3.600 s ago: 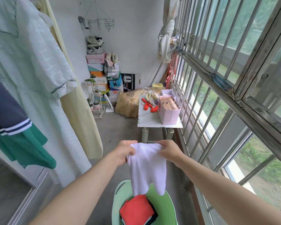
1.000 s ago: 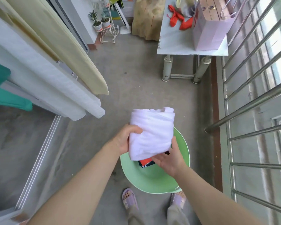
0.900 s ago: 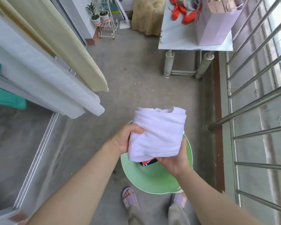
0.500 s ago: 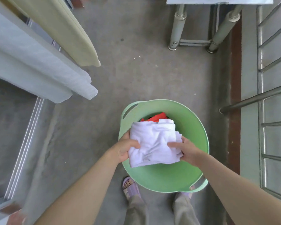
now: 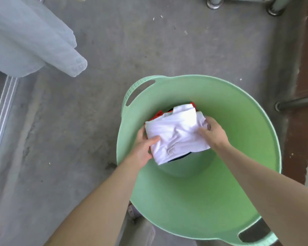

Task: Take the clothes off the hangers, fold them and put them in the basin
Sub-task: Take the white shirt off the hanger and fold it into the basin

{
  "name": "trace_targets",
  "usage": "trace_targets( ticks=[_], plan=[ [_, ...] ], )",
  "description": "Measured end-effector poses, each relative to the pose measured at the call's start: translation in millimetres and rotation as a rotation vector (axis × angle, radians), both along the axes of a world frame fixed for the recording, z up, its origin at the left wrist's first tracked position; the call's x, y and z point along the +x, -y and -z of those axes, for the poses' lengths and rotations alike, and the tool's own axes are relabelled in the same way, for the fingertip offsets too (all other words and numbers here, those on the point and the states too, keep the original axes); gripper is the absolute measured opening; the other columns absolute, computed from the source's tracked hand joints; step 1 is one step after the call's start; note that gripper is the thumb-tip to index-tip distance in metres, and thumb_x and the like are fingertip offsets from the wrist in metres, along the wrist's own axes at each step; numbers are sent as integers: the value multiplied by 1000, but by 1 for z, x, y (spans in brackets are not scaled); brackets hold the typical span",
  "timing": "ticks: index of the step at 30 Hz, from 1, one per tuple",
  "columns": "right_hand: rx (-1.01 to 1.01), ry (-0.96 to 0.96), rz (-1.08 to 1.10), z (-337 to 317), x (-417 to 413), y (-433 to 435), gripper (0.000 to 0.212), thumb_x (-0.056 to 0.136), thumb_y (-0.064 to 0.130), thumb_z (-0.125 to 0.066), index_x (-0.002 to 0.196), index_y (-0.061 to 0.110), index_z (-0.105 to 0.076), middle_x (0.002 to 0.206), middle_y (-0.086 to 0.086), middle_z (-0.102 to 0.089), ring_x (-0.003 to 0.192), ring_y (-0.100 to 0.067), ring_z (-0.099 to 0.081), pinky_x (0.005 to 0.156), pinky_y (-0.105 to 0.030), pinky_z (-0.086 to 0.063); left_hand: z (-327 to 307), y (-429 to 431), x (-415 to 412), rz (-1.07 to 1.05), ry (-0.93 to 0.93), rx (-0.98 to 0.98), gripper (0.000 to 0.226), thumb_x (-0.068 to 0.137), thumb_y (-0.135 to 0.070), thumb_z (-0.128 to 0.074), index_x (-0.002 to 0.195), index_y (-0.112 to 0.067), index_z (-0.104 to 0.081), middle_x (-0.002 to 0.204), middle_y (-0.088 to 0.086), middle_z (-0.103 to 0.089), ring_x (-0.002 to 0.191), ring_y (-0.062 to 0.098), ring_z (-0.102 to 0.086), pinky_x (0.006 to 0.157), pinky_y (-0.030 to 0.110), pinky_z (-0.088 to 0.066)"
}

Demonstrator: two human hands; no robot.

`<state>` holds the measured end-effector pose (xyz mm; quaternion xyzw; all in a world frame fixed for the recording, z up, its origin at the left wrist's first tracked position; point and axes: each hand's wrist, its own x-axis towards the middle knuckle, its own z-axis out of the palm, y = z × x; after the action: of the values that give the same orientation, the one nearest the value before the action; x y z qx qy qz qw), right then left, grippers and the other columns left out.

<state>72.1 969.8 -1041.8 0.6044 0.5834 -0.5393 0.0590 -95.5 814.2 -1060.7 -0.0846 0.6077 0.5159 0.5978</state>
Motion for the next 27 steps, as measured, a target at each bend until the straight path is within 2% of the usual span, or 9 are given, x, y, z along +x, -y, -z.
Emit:
trace_targets(
  ticks=[1, 3, 6, 9, 11, 14, 18, 21, 27],
  plan=[
    [51, 49, -15, 13, 0, -3, 52, 87, 27, -55, 136, 19, -43, 123, -11, -56, 112, -27, -52, 89, -35, -42, 12, 2, 0, 32, -128, -117, 75, 77, 0, -71, 140, -24, -38, 135, 4, -54, 117, 24, -57, 79, 41, -55],
    [138, 74, 19, 26, 1, 2, 62, 89, 27, -53, 146, 26, -29, 144, -9, -38, 127, -27, -43, 97, -34, -37, 29, 7, 4, 169, -506, -302, 85, 74, -3, -75, 145, -22, -30, 140, 5, -44, 123, 24, -49, 90, 37, -50],
    [456, 66, -230, 40, 10, 17, 60, 84, 17, -61, 139, 30, -42, 141, -6, -39, 121, -32, -42, 97, -39, -41, 40, 13, 22, 497, -1023, -196, 77, 72, -4, -73, 140, -18, -39, 139, 4, -41, 126, 20, -40, 104, 25, -36],
    [592, 135, -590, 53, 14, 32, 62, 81, 9, -63, 137, 31, -47, 148, -4, -35, 130, -33, -35, 96, -44, -44, 42, 12, 30, 805, -1254, -161, 65, 78, -2, -69, 136, -20, -47, 151, 4, -28, 136, 22, -32, 103, 24, -35],
    [436, 246, -686, 57, 14, 37, 67, 86, 7, -55, 143, 35, -34, 157, 3, -19, 141, -26, -24, 98, -39, -41, 43, 11, 30, 1044, -1224, -220, 64, 82, -3, -64, 140, -22, -43, 158, 1, -14, 140, 25, -26, 103, 34, -41],
    [210, 291, -554, 51, 12, 33, 74, 87, -1, -44, 148, 36, -24, 159, 6, -11, 140, -26, -25, 96, -35, -43, 36, 6, 23, 1155, -1082, -327, 71, 83, 1, -58, 144, -24, -33, 160, -4, -2, 135, 26, -34, 97, 38, -46],
    [239, 232, -498, 25, 15, 20, 69, 84, -6, -40, 143, 28, -38, 154, 0, -25, 135, -27, -33, 93, -36, -45, 9, 2, 9, 1120, -914, -342, 66, 86, 4, -43, 146, -21, -33, 159, 0, -9, 139, 23, -32, 104, 32, -38],
    [235, 169, -510, -9, 16, 13, 62, 82, -6, -40, 137, 23, -47, 144, -3, -39, 115, -24, -51, 84, -36, -50, -22, -1, -2, 1137, -822, -388, 60, 88, 4, -38, 145, -17, -36, 157, 6, -17, 140, 22, -30, 107, 31, -33],
    [224, 130, -534, -80, 1, 2, 43, 89, 2, -39, 120, 19, -63, 118, -4, -66, 97, -24, -64, 85, -37, -53, -97, -13, -8, 1042, -968, -349, 52, 90, -1, -43, 139, -16, -43, 145, 7, -35, 125, 28, -47, 98, 30, -38]
  ],
)
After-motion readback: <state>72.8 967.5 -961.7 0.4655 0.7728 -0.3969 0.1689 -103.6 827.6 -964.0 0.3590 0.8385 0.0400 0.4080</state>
